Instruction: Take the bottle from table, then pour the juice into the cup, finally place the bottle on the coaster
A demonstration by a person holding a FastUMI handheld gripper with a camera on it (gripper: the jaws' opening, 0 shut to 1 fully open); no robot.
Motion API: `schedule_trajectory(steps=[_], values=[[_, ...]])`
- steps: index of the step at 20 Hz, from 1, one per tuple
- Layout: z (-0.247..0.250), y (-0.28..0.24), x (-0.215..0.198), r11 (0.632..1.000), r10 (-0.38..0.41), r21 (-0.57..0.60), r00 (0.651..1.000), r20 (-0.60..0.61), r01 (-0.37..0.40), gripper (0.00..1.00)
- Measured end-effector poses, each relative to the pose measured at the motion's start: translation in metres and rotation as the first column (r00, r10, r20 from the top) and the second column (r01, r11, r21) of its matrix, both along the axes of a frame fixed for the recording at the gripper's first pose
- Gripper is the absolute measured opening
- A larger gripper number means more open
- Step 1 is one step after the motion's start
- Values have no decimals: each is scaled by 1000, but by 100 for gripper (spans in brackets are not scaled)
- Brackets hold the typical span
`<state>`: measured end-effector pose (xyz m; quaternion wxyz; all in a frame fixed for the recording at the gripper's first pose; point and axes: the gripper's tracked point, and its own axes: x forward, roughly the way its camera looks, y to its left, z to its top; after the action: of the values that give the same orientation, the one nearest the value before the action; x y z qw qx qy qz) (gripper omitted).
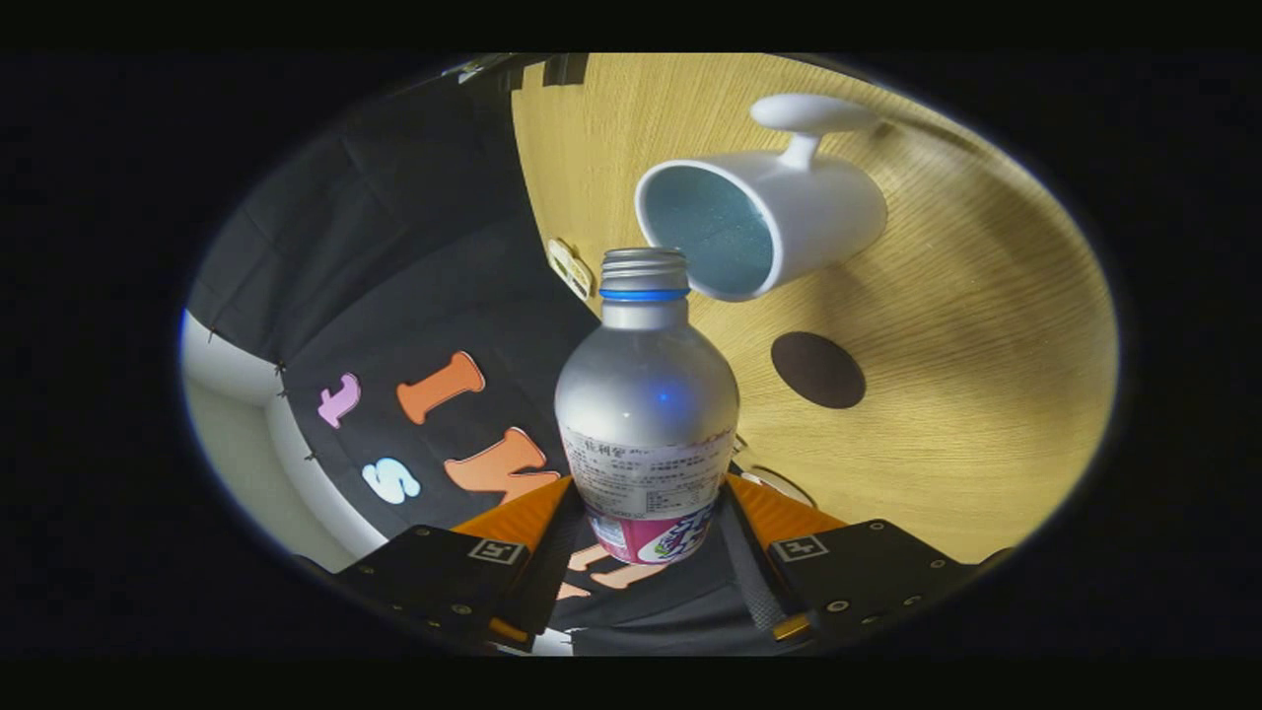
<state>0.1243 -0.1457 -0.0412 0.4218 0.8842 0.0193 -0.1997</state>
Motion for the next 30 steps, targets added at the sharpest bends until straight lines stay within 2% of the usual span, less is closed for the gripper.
schedule_trajectory(steps=[30], values=[[13, -16, 2, 989, -93, 122, 993, 66, 85, 76]])
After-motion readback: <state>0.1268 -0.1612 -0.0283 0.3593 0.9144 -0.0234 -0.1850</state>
